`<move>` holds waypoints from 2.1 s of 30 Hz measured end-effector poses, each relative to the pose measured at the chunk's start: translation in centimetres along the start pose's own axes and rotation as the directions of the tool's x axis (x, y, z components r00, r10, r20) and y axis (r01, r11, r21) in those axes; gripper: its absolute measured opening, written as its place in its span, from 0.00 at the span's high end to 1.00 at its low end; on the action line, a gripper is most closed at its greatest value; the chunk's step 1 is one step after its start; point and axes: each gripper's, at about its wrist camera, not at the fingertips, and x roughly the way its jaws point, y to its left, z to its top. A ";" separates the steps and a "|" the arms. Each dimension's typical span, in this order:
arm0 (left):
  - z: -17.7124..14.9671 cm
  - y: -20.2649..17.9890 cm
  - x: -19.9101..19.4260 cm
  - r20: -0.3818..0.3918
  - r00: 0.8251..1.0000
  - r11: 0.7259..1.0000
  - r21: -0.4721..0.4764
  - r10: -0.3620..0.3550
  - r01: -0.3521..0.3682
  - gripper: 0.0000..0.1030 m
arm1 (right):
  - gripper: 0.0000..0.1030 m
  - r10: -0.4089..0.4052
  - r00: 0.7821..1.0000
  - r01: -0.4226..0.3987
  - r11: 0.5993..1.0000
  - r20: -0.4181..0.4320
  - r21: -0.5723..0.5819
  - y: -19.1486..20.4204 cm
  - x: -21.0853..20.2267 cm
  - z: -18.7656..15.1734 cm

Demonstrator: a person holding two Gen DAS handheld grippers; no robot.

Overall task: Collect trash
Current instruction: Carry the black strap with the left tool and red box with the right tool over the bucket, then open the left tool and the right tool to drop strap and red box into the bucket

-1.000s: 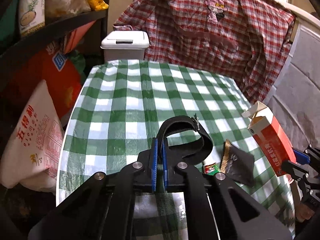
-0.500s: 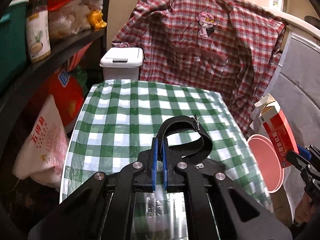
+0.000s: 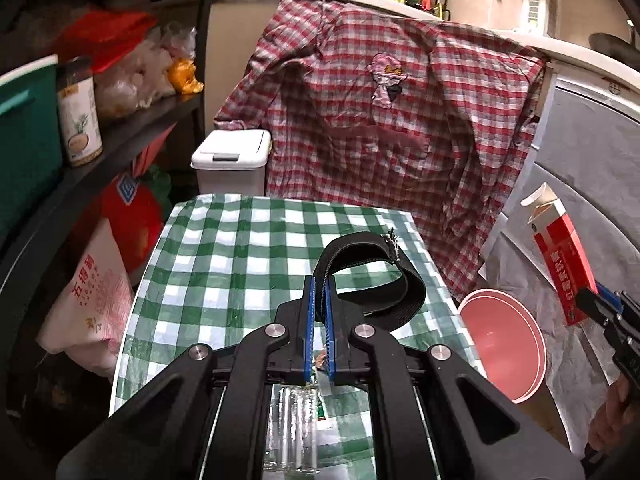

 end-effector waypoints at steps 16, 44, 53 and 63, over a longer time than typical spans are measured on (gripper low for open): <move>0.2 -4.6 -0.9 0.023 0.998 0.998 0.021 -0.063 0.062 0.95 | 0.75 -0.073 0.997 0.072 0.996 0.022 0.054 -3.9 -2.8 -0.1; -2.6 -17.7 3.8 -0.103 0.972 0.962 0.156 -0.210 0.224 0.95 | 0.75 -0.212 0.976 0.217 0.968 -0.054 0.122 -10.3 -4.0 -1.6; -2.7 -20.3 5.5 -0.130 0.963 0.955 0.152 -0.235 0.254 0.95 | 0.74 -0.213 0.972 0.228 0.959 -0.103 0.167 -11.9 -3.3 -2.4; -2.8 -22.2 5.6 -0.151 0.939 0.930 0.159 -0.308 0.331 0.60 | 0.66 -0.230 0.966 0.249 0.949 -0.115 0.194 -12.5 -2.9 -2.5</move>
